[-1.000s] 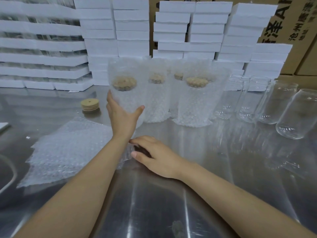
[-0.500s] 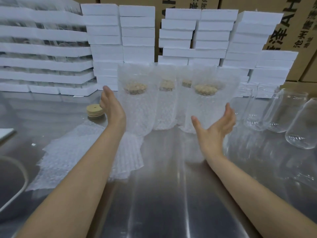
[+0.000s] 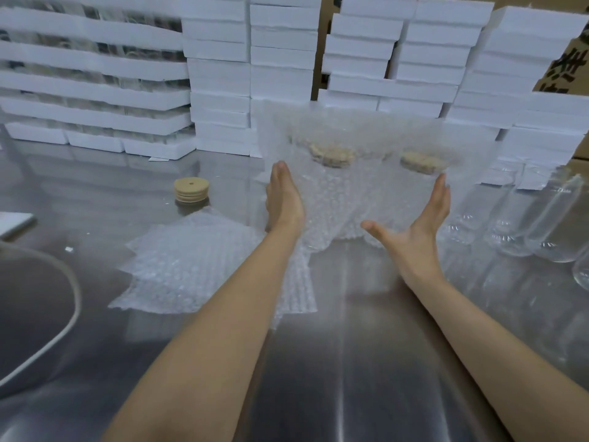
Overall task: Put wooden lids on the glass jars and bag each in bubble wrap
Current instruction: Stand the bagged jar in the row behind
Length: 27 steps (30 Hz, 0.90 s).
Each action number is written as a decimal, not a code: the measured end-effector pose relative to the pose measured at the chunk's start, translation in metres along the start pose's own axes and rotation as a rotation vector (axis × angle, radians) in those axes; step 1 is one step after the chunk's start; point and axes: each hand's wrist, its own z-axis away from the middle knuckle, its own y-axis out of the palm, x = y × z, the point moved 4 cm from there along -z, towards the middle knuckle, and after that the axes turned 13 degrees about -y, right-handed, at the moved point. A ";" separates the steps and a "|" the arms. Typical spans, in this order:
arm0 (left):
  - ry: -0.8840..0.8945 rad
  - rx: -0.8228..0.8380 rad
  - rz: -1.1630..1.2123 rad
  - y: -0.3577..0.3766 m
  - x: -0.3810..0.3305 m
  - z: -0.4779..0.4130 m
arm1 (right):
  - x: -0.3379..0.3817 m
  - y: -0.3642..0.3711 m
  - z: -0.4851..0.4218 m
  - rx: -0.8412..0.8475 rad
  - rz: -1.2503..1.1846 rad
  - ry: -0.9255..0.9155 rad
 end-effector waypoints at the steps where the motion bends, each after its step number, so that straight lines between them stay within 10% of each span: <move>1: -0.005 -0.020 -0.004 0.002 0.000 0.000 | -0.003 0.000 -0.001 -0.009 0.006 0.001; 27: -0.015 -0.090 0.033 0.020 -0.003 -0.097 | -0.050 0.085 -0.067 -0.041 0.043 0.117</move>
